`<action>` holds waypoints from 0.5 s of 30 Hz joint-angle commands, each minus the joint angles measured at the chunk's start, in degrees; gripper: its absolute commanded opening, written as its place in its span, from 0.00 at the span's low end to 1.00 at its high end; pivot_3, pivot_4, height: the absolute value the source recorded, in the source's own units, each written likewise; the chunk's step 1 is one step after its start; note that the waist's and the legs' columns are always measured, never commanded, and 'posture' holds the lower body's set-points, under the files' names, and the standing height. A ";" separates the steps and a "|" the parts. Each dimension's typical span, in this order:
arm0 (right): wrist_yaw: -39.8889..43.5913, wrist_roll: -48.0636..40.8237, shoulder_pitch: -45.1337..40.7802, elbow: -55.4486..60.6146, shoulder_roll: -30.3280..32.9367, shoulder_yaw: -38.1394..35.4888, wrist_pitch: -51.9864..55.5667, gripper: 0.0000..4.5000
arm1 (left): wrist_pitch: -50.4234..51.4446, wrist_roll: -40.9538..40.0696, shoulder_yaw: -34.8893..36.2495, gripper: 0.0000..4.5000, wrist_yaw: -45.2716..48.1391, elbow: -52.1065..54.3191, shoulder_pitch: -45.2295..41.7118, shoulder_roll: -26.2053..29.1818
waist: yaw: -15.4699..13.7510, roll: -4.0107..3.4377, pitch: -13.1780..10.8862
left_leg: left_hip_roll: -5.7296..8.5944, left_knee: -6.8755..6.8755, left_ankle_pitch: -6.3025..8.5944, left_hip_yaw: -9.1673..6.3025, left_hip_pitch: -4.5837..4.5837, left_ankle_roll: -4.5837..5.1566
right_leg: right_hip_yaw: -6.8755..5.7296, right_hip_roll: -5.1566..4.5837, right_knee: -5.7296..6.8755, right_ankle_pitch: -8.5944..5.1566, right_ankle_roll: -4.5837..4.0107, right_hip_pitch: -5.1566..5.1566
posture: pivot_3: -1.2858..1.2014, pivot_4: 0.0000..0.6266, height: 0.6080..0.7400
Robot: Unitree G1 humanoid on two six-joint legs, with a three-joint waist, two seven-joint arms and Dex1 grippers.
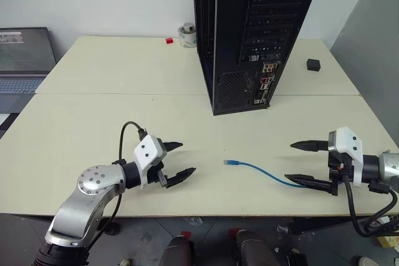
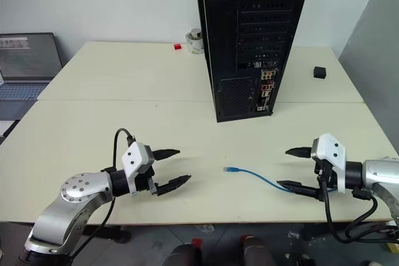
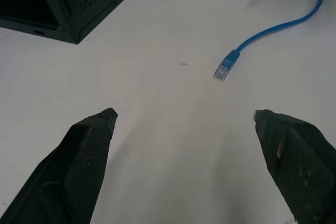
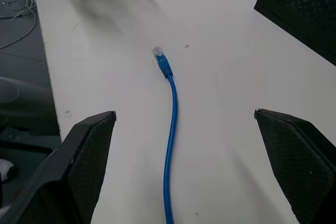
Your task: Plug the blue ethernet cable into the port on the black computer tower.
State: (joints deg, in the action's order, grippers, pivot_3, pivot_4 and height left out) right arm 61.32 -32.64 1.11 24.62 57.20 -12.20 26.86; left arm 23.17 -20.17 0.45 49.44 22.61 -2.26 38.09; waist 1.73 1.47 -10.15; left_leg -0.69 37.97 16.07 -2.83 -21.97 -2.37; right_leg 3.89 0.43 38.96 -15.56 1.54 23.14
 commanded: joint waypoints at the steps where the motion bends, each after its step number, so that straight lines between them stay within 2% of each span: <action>1: 0.51 0.26 -0.60 0.75 -0.07 -0.29 -0.54 1.00 | -1.37 -1.00 1.08 1.00 0.44 2.26 0.32 0.36 | 0.01 0.00 0.00 | 0.00 0.00 0.00 0.00 0.00 0.00 | 0.00 0.00 0.00 0.00 0.00 0.00 | 0.52 0.24 1.00; 15: 0.19 0.87 -2.24 1.03 -0.81 2.05 -0.48 1.00 | -0.60 -0.85 0.69 1.00 1.12 5.02 2.75 1.95 | 0.00 0.00 0.00 | -0.01 0.00 0.00 0.00 0.00 0.00 | 0.00 0.00 0.00 0.00 0.00 0.00 | 0.52 0.24 1.00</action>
State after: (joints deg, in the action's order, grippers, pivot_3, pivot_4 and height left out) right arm 61.25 -31.77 -0.43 24.59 56.49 -9.89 26.83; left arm 23.18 -20.24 0.40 50.48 25.07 0.07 39.31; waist 1.73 1.47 -10.15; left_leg -0.70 37.97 16.07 -2.83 -21.97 -2.37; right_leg 3.89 0.43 38.96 -15.55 1.54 23.15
